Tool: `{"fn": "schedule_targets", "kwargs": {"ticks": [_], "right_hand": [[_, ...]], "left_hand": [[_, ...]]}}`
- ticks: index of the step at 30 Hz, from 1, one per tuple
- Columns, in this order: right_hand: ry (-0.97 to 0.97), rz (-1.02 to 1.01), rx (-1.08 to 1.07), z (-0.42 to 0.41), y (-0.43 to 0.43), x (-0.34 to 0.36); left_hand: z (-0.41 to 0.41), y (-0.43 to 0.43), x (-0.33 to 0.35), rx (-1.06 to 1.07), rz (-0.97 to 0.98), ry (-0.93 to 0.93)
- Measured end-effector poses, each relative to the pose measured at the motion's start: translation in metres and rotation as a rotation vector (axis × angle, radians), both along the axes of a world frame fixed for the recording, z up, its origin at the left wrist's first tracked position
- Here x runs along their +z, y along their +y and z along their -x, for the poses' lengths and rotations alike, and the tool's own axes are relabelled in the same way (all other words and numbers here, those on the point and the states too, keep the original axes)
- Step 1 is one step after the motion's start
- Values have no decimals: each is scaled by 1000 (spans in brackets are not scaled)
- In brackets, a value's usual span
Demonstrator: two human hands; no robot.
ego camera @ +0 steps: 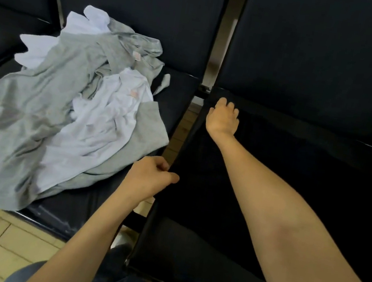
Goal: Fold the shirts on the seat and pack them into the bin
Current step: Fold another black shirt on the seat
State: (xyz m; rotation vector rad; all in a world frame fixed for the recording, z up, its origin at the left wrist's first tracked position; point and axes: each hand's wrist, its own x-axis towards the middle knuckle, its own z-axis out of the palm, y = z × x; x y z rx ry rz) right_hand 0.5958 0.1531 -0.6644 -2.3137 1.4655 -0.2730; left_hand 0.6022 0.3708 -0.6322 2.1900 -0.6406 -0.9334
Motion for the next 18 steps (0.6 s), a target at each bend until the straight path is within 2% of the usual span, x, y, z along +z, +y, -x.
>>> {"fn": "schedule_targets", "kwargs": {"ticks": [4, 7, 9, 12, 15, 18], "right_hand": [[-563, -319, -233, 27, -14, 27], [-754, -398, -356, 69, -36, 44], [-764, -415, -427, 99, -50, 45], [-675, -431, -484, 140, -61, 36], [-598, -440, -398, 162, -59, 25], [-496, -371, -287, 168, -57, 23]], "left_hand": [[20, -10, 9, -1, 228, -139], [55, -23, 19, -129, 424, -158], [85, -31, 20, -262, 439, -204], [126, -39, 10, -499, 336, -361], [150, -39, -1, -653, 159, -437], [157, -39, -2, -681, 148, -458]]}}
